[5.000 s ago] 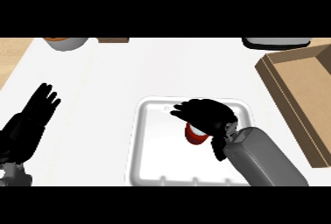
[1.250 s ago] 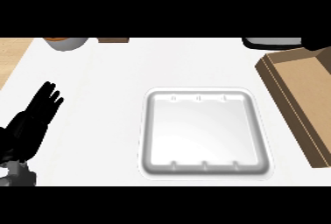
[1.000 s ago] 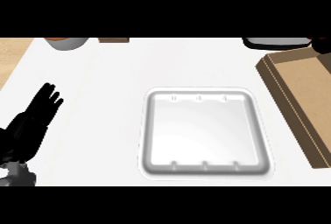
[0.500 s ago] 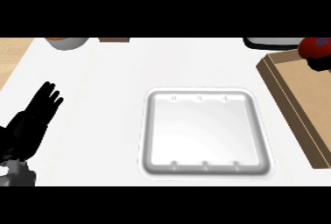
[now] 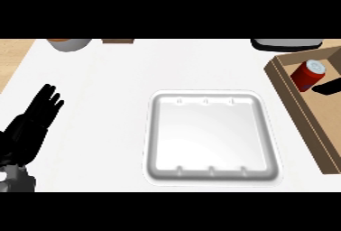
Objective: Pick the can from the tray and place it in the cardboard box
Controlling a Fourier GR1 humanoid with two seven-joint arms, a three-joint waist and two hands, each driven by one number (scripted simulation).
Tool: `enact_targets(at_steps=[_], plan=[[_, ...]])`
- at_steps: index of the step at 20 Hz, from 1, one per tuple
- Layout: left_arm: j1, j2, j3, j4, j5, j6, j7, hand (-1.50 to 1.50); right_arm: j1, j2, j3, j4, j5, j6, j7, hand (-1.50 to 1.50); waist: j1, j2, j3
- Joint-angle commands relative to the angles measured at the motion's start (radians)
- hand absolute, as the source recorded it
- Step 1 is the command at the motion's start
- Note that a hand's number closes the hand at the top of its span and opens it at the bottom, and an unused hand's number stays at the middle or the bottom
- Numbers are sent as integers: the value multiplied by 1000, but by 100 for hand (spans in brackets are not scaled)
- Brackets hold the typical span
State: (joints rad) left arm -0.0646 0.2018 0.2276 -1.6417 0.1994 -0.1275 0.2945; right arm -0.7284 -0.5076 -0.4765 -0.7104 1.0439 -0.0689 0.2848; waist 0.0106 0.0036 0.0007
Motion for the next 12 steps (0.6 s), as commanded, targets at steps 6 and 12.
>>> enact_targets(at_steps=[6, 12], plan=[[4, 10, 18, -18, 19, 0, 26, 0, 24, 48, -201, -102, -253, -247, -190, -150, -14, -6, 2], [59, 6, 28, -26, 24, -21, -12, 0, 86, 31, -297, -242, -416, -199, -180, -150, -21, -9, -1]])
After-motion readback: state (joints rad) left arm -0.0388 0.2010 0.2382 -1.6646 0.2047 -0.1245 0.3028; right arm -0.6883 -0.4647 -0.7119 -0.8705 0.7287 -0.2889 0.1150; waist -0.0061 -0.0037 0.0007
